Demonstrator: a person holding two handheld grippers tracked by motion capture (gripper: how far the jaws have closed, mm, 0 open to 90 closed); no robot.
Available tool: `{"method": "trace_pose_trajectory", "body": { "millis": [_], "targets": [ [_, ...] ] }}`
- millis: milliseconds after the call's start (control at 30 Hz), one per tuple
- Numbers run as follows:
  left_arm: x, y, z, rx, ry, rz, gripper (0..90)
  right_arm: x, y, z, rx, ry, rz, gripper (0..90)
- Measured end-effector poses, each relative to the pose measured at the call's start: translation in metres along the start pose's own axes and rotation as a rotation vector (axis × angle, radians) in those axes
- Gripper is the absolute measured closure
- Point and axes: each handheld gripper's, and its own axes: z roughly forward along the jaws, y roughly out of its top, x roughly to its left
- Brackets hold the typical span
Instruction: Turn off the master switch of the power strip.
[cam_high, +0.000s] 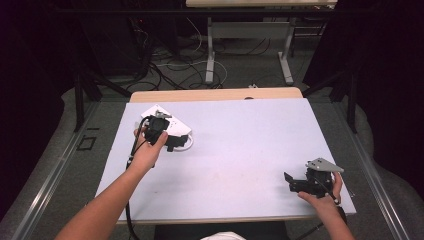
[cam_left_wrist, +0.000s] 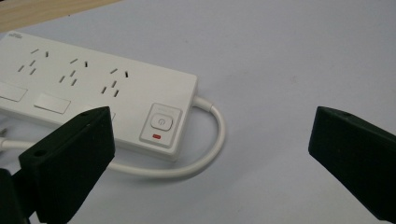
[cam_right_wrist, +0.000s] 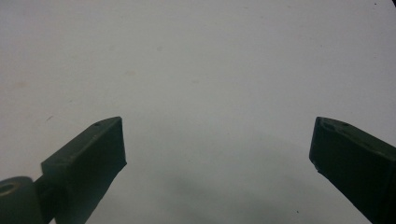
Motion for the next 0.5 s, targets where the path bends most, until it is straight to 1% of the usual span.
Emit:
{"method": "trace_pose_trajectory", "body": {
  "millis": [33,67,100,133,167,233,300,333,367,400,500],
  "targets": [
    [0.000,0.000,-0.002,-0.006,0.005,0.000,0.5,0.000,0.000,0.000,-0.005,0.002,0.001,3.0],
    [0.000,-0.001,-0.005,-0.011,0.001,-0.006,0.5,0.000,0.000,0.000,-0.006,0.001,0.000,3.0],
    [0.000,-0.001,-0.007,-0.023,0.002,-0.013,0.5,0.000,0.000,0.000,-0.011,-0.006,-0.002,3.0],
    [0.000,-0.001,-0.009,-0.018,-0.001,-0.012,0.5,0.000,0.000,0.000,-0.008,-0.007,-0.005,3.0],
    [0.000,-0.001,-0.012,-0.020,0.007,-0.005,0.5,0.000,0.000,0.000,-0.008,-0.007,-0.005,3.0],
    [-0.001,-0.002,-0.016,-0.028,-0.007,-0.003,0.5,0.000,0.000,0.000,-0.009,-0.007,-0.005,3.0],
    [-0.003,-0.002,-0.020,-0.034,-0.007,-0.004,0.5,0.000,0.000,-0.001,-0.009,-0.007,-0.003,3.0],
    [-0.003,-0.002,-0.023,-0.023,-0.010,0.002,0.5,0.001,0.000,-0.001,-0.009,-0.006,0.001,3.0],
    [-0.005,-0.003,-0.024,-0.038,-0.021,-0.004,0.5,0.001,0.000,-0.001,-0.003,-0.001,0.006,3.0],
    [-0.005,-0.003,-0.026,-0.038,-0.020,0.003,0.5,0.001,0.000,-0.001,-0.007,0.000,-0.001,3.0],
    [-0.008,-0.006,-0.031,-0.046,-0.033,-0.003,0.5,0.000,0.001,0.000,-0.008,0.000,-0.008,3.0]
  ]
}}
